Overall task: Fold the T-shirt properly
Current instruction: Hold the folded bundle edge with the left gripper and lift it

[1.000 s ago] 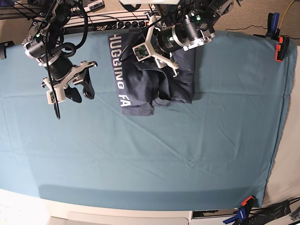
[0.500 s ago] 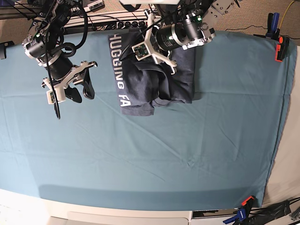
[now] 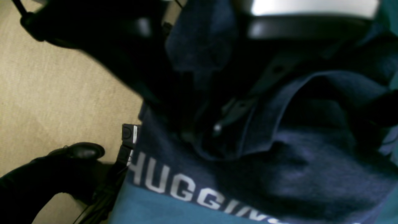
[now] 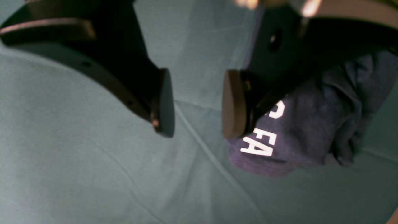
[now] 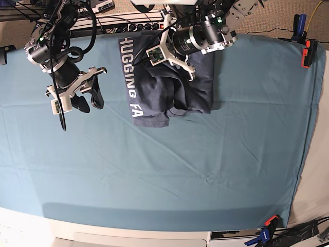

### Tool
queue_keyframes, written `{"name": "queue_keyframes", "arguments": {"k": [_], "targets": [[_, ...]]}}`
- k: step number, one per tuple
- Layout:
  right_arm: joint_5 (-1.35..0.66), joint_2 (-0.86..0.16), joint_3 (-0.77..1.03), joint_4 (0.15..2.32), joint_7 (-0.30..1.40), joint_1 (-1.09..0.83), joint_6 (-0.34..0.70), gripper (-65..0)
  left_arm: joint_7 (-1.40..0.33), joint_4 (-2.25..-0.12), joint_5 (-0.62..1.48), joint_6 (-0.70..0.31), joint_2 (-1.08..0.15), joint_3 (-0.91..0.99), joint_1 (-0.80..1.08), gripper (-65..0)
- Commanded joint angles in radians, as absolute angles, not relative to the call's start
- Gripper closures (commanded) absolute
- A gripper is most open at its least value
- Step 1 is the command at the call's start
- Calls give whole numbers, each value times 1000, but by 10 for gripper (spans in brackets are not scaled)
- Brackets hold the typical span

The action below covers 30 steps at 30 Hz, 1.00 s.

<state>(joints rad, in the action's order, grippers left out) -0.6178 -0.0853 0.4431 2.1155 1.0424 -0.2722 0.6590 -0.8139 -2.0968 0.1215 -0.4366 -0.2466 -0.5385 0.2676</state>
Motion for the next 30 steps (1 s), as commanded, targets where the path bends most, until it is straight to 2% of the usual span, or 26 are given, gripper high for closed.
{"name": "queue_keyframes", "arguments": {"k": [1, 2, 9, 13, 30], "targets": [[-638, -94, 446, 2134, 1013, -266, 664, -260, -793, -2114, 123, -434, -242, -541, 264, -17], [-638, -94, 446, 2134, 1013, -266, 664, -260, -793, -2114, 113, -434, -242, -541, 264, 0], [-638, -94, 446, 2134, 1013, -266, 664, -260, -798, -2114, 59, -431, -253, -541, 264, 0], [-638, -94, 446, 2134, 1013, -266, 664, -260, -822, -2114, 51, -384, -297, -540, 264, 0], [-635, -94, 446, 2134, 1013, -266, 664, -260, -891, -2114, 33, -354, -462, -538, 266, 0]]}}
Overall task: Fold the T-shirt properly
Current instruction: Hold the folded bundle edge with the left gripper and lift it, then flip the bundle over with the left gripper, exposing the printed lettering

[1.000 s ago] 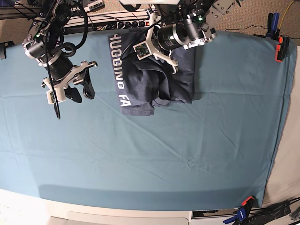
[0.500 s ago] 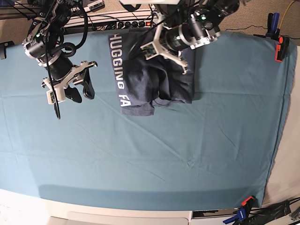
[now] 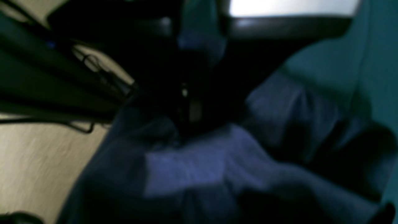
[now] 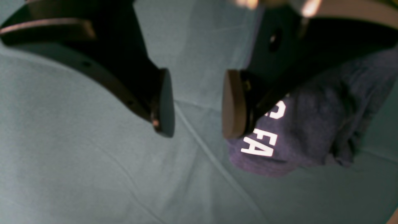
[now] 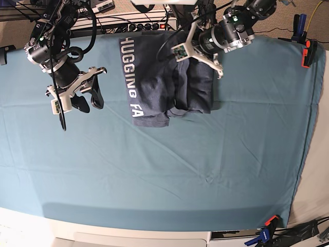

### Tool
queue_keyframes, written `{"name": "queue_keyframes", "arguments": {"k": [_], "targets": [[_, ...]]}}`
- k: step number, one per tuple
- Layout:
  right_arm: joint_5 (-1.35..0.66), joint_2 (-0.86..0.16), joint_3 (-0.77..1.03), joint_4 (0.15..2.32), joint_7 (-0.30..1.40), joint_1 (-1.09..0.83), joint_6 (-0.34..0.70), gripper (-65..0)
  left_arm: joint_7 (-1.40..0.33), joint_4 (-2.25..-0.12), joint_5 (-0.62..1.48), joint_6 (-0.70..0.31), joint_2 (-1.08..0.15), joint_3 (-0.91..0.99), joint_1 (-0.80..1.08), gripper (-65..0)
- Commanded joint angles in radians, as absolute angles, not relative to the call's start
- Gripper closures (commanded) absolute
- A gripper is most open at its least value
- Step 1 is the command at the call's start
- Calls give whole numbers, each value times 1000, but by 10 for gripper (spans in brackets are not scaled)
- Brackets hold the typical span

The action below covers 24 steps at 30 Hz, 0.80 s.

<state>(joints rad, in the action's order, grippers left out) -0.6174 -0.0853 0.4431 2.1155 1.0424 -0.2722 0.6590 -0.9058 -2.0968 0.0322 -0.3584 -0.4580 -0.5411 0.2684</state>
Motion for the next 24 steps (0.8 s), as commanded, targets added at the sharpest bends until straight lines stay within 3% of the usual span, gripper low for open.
{"name": "queue_keyframes", "arguments": {"k": [1, 13, 21, 24], "targets": [[-635, -94, 446, 2134, 1013, -266, 664, -260, -892, -2114, 33, -354, -467, -538, 266, 0], [-635, -94, 446, 2134, 1013, -266, 664, -260, -909, -2114, -72, -310, -533, -523, 266, 0], [-635, -94, 446, 2134, 1009, -266, 664, -260, -802, -2114, -113, -258, -534, -364, 213, 0], [-635, -94, 446, 2134, 1006, -266, 664, -260, -765, -2114, -107, -258, -530, -329, 159, -133]]}}
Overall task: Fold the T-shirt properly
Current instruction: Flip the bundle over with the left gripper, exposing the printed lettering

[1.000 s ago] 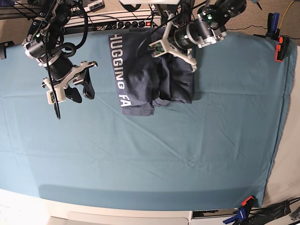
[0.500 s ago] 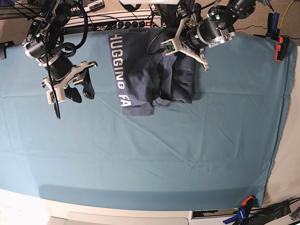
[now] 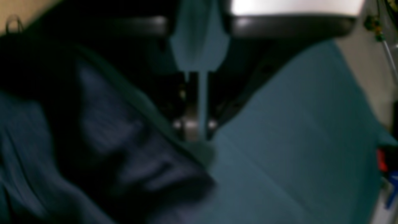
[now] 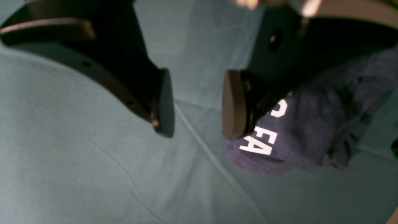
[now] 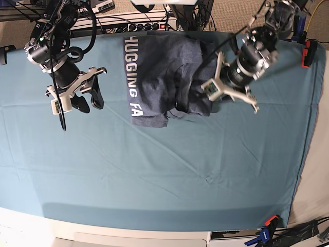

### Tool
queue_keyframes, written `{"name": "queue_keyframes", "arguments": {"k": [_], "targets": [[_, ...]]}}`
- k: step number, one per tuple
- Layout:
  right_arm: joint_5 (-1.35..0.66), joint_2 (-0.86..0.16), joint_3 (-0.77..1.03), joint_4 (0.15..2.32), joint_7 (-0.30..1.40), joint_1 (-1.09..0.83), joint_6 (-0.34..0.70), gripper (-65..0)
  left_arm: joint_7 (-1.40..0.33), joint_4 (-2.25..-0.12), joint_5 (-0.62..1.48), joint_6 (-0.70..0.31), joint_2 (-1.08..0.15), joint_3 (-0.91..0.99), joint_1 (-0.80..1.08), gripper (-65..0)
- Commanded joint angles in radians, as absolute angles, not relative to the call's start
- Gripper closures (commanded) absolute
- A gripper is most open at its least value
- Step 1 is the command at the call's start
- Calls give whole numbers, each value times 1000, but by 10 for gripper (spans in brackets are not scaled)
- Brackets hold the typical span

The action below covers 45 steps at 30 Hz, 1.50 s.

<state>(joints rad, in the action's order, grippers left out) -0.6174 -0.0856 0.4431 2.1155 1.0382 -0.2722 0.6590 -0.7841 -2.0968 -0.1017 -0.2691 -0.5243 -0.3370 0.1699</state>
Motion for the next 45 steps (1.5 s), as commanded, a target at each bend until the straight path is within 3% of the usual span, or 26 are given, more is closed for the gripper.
{"name": "queue_keyframes", "arguments": {"k": [1, 6, 15, 20, 45], "targets": [[-635, -94, 446, 2134, 1002, -266, 664, -260, -765, -2114, -99, -254, -530, -323, 138, -163], [-635, -94, 446, 2134, 1001, -266, 664, -260, -700, -2103, 10, -230, -524, -322, 77, -179], [-635, -94, 446, 2134, 1001, -266, 664, -260, -678, -1902, 77, -343, -402, -324, 5, -180], [-635, -94, 446, 2134, 1001, -266, 664, -260, -681, -1815, 114, -368, -371, -325, -46, -227], [-635, -94, 446, 2134, 1001, -266, 664, -260, -704, -1812, 197, -349, -305, -325, -55, -232]]}}
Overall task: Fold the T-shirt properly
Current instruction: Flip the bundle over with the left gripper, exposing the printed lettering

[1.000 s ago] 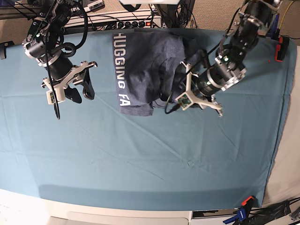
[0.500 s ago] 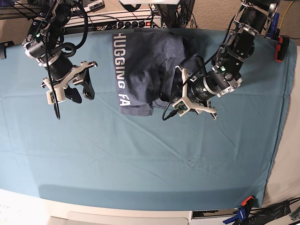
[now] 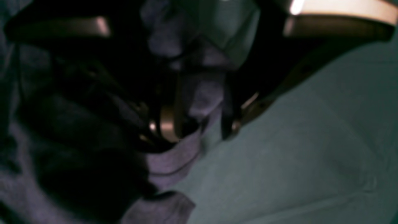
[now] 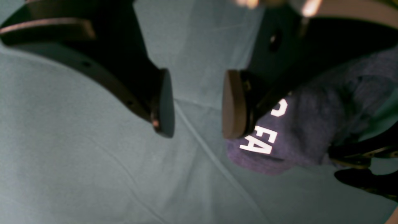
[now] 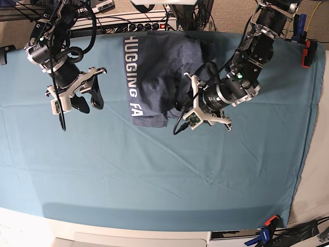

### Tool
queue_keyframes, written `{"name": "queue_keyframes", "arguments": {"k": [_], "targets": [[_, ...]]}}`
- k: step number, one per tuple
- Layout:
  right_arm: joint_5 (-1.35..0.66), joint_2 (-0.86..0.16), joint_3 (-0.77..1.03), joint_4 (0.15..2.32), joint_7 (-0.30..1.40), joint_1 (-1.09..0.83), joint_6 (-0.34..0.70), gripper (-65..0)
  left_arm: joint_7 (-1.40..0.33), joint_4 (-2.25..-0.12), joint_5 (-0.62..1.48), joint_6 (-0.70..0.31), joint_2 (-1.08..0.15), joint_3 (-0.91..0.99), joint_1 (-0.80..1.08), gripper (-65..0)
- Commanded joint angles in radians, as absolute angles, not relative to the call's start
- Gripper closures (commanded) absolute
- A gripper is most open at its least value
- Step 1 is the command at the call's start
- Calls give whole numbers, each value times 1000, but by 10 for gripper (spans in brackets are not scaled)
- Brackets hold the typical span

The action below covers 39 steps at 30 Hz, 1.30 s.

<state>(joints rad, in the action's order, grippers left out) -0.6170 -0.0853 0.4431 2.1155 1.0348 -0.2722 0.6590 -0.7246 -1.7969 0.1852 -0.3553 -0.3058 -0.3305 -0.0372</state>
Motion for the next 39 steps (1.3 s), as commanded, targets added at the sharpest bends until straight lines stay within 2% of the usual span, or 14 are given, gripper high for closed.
{"name": "queue_keyframes", "arguments": {"k": [1, 25, 27, 31, 33, 39], "targets": [[-635, -94, 446, 2134, 1001, -266, 664, -260, -710, -1812, 199, -349, -297, -325, -55, -232], [-635, -94, 446, 2134, 995, -266, 664, -260, -679, -1679, 203, -357, -202, -325, -56, -229], [-635, -94, 446, 2134, 994, -266, 664, -260, -679, -1679, 203, -357, -199, -325, -59, -188], [-635, -94, 446, 2134, 994, -266, 664, -260, -680, -1679, 194, -357, -200, -325, -70, 0], [-635, -94, 446, 2134, 995, -266, 664, -260, -680, -1679, 156, -355, -200, -325, -81, 0], [-634, -94, 446, 2133, 995, -266, 664, -260, -687, -1679, 20, -269, -201, -324, -126, 0]]}}
